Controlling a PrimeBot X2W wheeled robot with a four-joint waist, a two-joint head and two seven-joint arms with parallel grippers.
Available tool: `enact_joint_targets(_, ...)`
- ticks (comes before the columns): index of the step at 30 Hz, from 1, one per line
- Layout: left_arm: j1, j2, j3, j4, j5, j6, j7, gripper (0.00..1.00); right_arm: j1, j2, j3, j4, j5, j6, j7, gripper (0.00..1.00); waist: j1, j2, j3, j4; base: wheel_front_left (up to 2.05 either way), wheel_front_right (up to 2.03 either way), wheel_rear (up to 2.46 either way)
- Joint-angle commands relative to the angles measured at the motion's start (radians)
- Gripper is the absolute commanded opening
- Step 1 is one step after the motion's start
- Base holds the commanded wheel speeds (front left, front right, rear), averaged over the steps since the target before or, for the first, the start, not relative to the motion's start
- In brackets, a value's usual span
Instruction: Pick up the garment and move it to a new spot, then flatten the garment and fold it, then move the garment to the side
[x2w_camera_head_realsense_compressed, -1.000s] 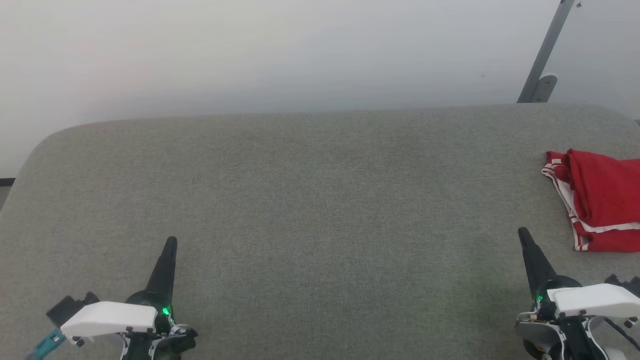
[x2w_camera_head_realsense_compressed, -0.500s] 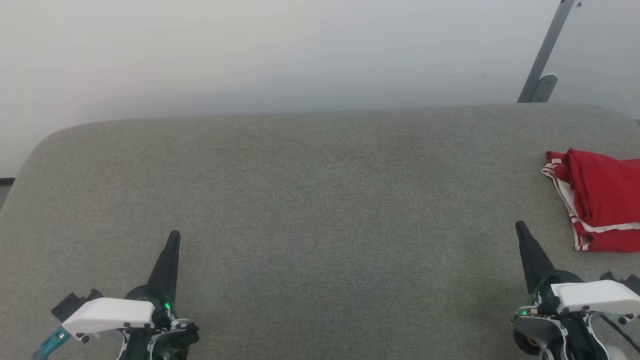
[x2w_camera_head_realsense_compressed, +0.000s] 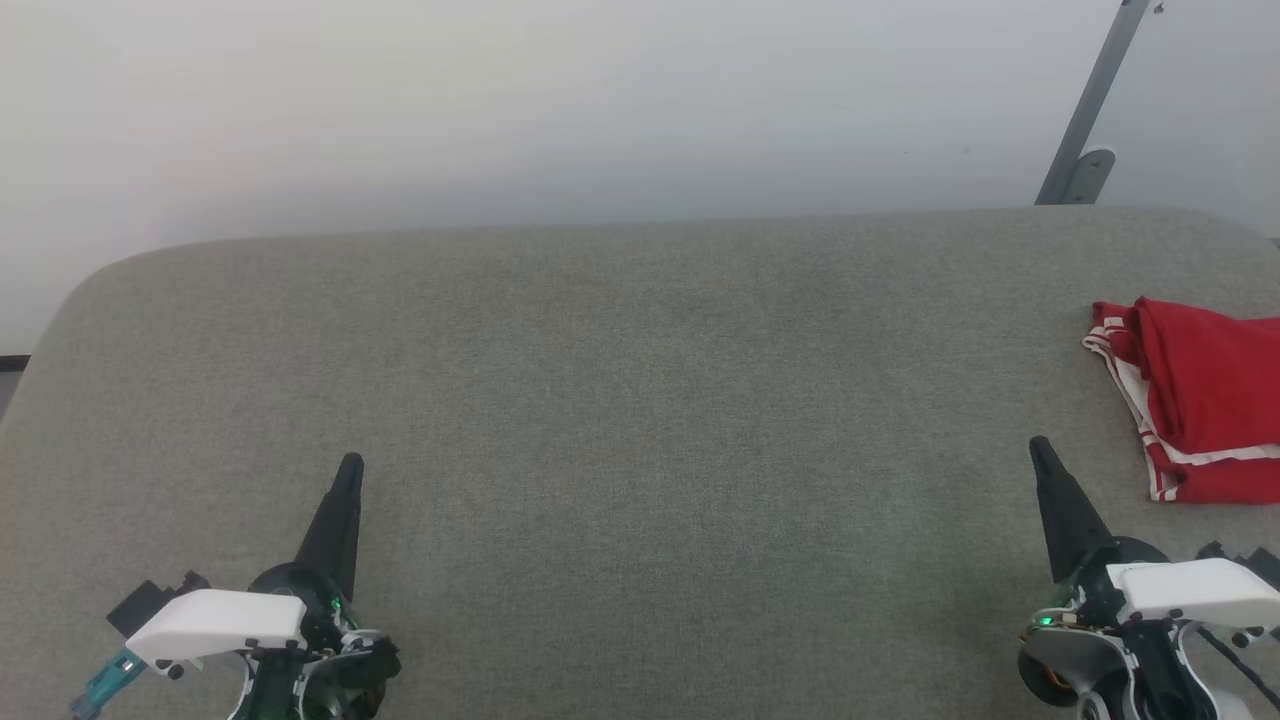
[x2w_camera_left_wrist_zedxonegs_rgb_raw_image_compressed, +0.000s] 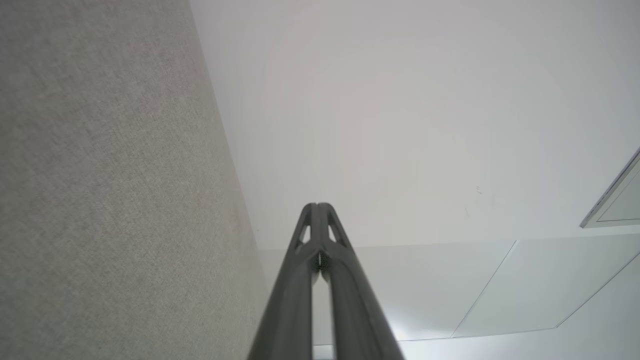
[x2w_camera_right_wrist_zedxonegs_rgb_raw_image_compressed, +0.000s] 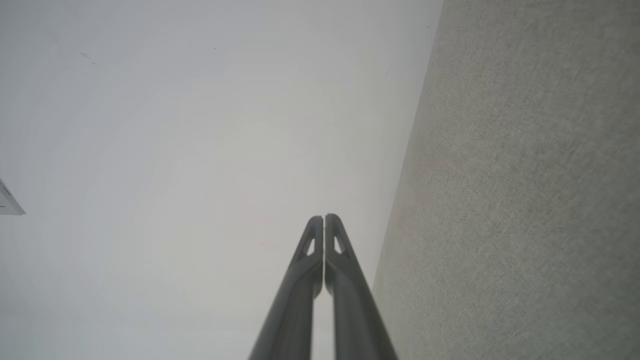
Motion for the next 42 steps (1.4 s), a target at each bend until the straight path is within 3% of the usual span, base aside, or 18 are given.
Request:
enact_joint_targets(1, -0.011, -0.003, 0.003, 0.0, -0.003, -0.005, 0.003, 0.0, -0.006, 0.003, -0.001, -0.003, 0.004, 0.0, 0.003, 0.0, 0.0, -0.0001, 0.0, 0.0, 0.0, 0.0, 0.0)
enact_joint_targets(42, -0.011, -0.003, 0.002, -0.001, -0.003, -0.005, 0.003, 0.0, -0.005, 0.003, 0.0, -0.003, 0.004, 0.0, 0.003, 0.0, 0.0, -0.0001, 0.0, 0.0, 0.0, 0.0, 0.0)
